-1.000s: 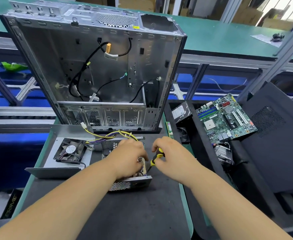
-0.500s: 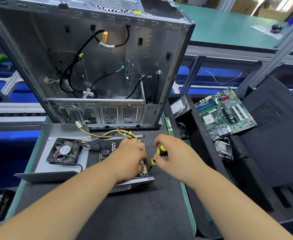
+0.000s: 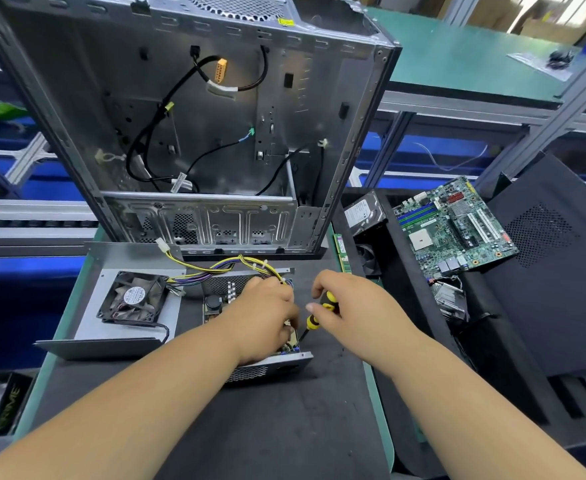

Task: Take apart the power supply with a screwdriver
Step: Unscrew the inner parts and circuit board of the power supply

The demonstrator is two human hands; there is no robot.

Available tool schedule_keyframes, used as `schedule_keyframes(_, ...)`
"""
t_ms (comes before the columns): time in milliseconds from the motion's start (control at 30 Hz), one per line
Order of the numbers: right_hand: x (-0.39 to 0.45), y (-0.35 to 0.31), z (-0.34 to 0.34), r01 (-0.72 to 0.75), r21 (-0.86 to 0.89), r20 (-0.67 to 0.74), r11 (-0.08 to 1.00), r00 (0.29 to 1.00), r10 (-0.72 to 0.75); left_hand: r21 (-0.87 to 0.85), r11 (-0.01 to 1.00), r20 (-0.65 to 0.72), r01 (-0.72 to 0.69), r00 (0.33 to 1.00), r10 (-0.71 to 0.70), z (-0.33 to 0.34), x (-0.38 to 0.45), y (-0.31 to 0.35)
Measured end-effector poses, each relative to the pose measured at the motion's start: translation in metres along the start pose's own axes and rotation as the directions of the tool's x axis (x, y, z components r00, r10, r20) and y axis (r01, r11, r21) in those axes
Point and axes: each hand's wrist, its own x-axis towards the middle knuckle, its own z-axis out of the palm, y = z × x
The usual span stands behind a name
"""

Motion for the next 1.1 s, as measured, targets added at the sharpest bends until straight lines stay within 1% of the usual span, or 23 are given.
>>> schedule_keyframes(167,-0.003,0.003,-0.003,-0.011,0.062,-0.006,0.998,1.0,0.012,0.018,1.0,0.013,0.006,1.0,-0.007,-0.001,0.0,0.001)
schedule_keyframes(433,-0.008,0.013,-0.008,-0.011,0.129,-0.081,0.992,0.996,0.022,0.024,0.999,0.021,0.031,0.999,-0.032,-0.003,0.001,0.003)
schedule_keyframes(567,-0.016,0.029,-0.016,-0.068,0.297,-0.198,0.953,0.971,0.131,-0.098,0.991,-0.005,0.091,0.996,-0.092,-0.009,0.005,0.007)
schedule_keyframes(667,-0.021,0.04,-0.024,-0.065,0.433,-0.283,0.899,0.937,0.204,-0.169,0.979,-0.038,0.117,0.991,-0.125,-0.015,0.011,0.013)
schedule_keyframes(733,-0.025,0.046,-0.029,-0.064,0.512,-0.305,0.857,0.919,0.251,-0.248,0.957,-0.063,0.154,0.983,-0.175,-0.018,0.015,0.019)
schedule_keyframes(833,-0.034,0.055,-0.036,-0.05,0.551,-0.345,0.833,0.895,0.282,-0.312,0.92,-0.059,0.238,0.961,-0.269,-0.02,0.022,0.032)
schedule_keyframes(900,-0.041,0.061,-0.04,-0.04,0.559,-0.375,0.828,0.879,0.295,-0.345,0.9,-0.058,0.268,0.951,-0.305,-0.02,0.027,0.043)
schedule_keyframes(1000,-0.055,0.074,-0.045,-0.048,0.564,-0.395,0.824,0.861,0.321,-0.358,0.888,-0.065,0.288,0.941,-0.331,-0.018,0.034,0.059)
schedule_keyframes(1100,-0.074,0.09,-0.051,-0.064,0.571,-0.436,0.818,0.821,0.369,-0.378,0.882,-0.047,0.282,0.945,-0.323,-0.012,0.04,0.08)
